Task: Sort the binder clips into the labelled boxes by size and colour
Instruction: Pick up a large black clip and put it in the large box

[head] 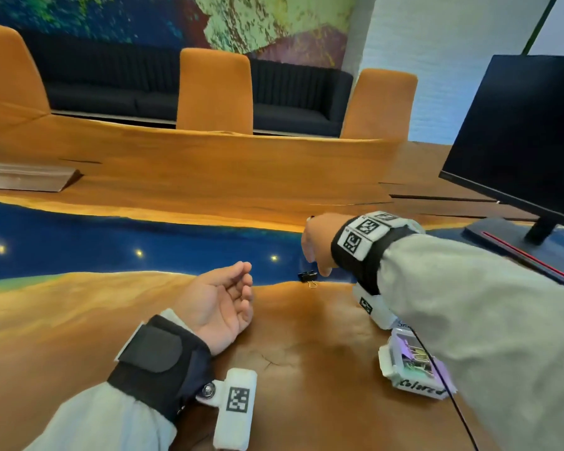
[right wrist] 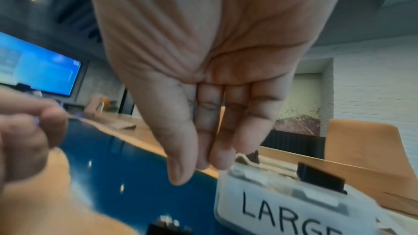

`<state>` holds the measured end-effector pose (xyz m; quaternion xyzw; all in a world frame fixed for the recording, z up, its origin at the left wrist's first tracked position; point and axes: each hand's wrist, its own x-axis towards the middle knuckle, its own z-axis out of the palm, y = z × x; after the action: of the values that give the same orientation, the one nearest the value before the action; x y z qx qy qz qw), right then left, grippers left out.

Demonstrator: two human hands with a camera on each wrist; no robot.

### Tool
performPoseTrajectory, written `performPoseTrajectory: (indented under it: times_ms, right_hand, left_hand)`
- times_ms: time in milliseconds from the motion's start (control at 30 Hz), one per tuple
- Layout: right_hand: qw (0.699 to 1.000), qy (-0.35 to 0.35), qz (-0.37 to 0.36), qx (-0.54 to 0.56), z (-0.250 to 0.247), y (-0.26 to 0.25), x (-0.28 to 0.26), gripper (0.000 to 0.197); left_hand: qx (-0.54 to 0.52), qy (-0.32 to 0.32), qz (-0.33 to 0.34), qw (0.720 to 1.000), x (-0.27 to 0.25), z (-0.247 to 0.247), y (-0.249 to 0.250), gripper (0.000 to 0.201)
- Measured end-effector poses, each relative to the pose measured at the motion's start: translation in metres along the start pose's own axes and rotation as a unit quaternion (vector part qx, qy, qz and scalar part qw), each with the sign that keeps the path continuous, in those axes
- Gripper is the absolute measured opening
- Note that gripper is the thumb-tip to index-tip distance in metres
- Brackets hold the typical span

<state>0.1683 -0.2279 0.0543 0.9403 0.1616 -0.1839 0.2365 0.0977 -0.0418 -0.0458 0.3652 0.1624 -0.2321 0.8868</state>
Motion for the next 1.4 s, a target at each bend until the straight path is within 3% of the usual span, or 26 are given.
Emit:
performPoseTrajectory:
  times_ms: [100,167,267,367,433,533,667,767,933,1167,1400]
  right_hand:
    - [0.991,-0.055,-0.031,-0.114,0.009,-0.022,0.021,0.047]
    - [0.989,-0.057,-0.036,-0.130,0.012,-0.027,0.023,0.044]
    - [0.999,0.027,0.006,-0.034,0.010,-0.028,0.019,0.018]
    - [0.987,0.103,0.035,0.117,0.000,-0.024,0.008,0.017]
    - [0.960,0.162,0.032,0.228,-0.004,-0.027,-0.006,0.013]
    - [0.892,0.278,0.031,0.356,0.005,-0.036,-0.030,0.010]
    - [0.835,0.334,0.014,0.437,0.033,-0.050,-0.054,0.011]
    - [0.799,0.338,0.019,0.498,0.056,-0.054,-0.055,0.014]
    - [0.742,0.349,-0.002,0.573,0.079,-0.060,-0.058,0.013]
    - [0.692,0.351,-0.030,0.630,0.090,-0.062,-0.055,0.012]
    - [0.643,0.324,-0.044,0.693,0.095,-0.059,-0.055,0.009]
  left_hand:
    - [-0.010,0.015,-0.001,1.000,0.002,-0.005,0.003,0.010]
    - [-0.009,0.017,-0.006,1.000,0.003,-0.004,0.004,0.010]
    - [-0.006,0.016,-0.011,1.000,0.003,-0.002,0.002,0.017]
    - [0.009,0.011,-0.004,1.000,0.001,-0.001,-0.001,0.033]
    - [0.023,0.000,0.003,1.000,-0.001,0.001,-0.004,0.045]
    - [0.023,-0.035,0.023,0.999,-0.003,0.004,-0.009,0.062]
    - [0.035,-0.083,0.044,0.995,-0.009,0.010,-0.012,0.048]
    - [0.063,-0.098,0.046,0.992,-0.013,0.014,-0.015,0.053]
    - [0.126,-0.069,0.050,0.988,-0.013,0.014,-0.016,0.052]
    - [0.195,-0.091,0.038,0.976,-0.017,0.014,-0.015,0.027]
    - [0.202,-0.087,0.050,0.974,-0.014,0.009,-0.009,0.030]
